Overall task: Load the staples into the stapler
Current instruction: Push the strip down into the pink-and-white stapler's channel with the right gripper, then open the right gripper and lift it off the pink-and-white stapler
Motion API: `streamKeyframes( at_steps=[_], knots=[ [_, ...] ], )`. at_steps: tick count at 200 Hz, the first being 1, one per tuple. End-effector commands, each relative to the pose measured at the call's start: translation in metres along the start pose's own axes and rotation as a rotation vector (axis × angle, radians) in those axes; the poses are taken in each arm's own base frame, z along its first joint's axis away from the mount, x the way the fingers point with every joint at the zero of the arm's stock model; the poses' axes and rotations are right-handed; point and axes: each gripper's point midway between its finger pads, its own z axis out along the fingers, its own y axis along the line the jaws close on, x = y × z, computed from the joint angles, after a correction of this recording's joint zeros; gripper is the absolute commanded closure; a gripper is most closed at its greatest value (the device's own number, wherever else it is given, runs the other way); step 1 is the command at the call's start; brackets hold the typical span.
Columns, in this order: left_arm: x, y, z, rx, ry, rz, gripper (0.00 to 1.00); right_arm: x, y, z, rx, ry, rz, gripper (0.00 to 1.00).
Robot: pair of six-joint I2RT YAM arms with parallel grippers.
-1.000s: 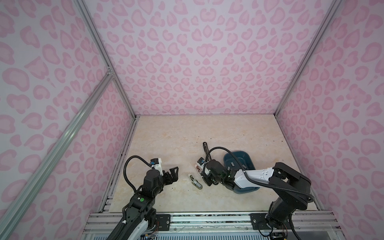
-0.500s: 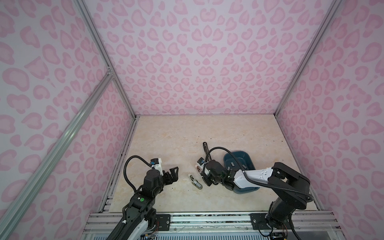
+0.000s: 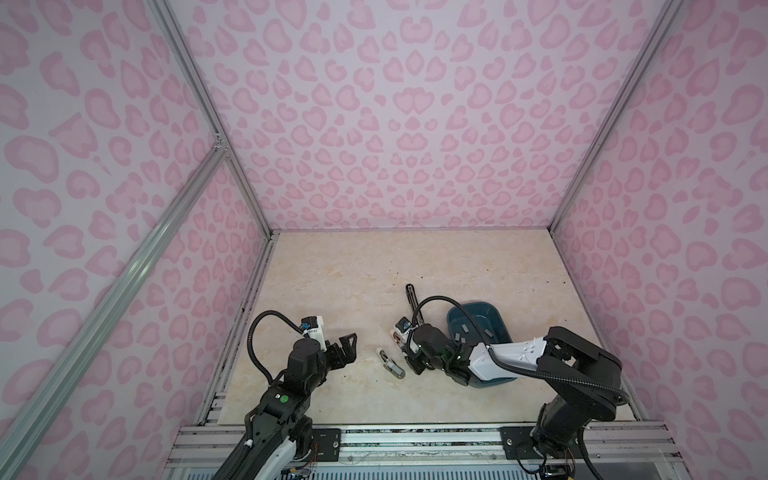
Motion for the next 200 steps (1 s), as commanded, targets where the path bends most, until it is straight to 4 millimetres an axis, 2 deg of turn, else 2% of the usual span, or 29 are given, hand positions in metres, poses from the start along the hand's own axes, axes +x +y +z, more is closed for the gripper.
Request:
streamKeyframes(
  at_steps=[1, 112, 143, 200],
  knots=[
    [-0.01, -0.006, -0.001, 0.015, -0.033, -0.004, 0.03, 0.028, 0.002, 0.0, -0.006, 0.097, -0.005, 1.0],
    [-0.009, -0.005, -0.001, 0.013, -0.028, -0.002, 0.03, 0.038, 0.007, -0.005, 0.019, 0.114, -0.011, 0.98],
    [-0.009, -0.006, -0.001, 0.014, -0.029, -0.002, 0.03, 0.039, 0.008, -0.005, 0.024, 0.111, -0.01, 0.94],
    [-0.008, -0.005, -0.001, 0.011, -0.026, -0.001, 0.03, 0.033, 0.008, -0.009, 0.024, 0.085, 0.006, 0.78]
  ],
)
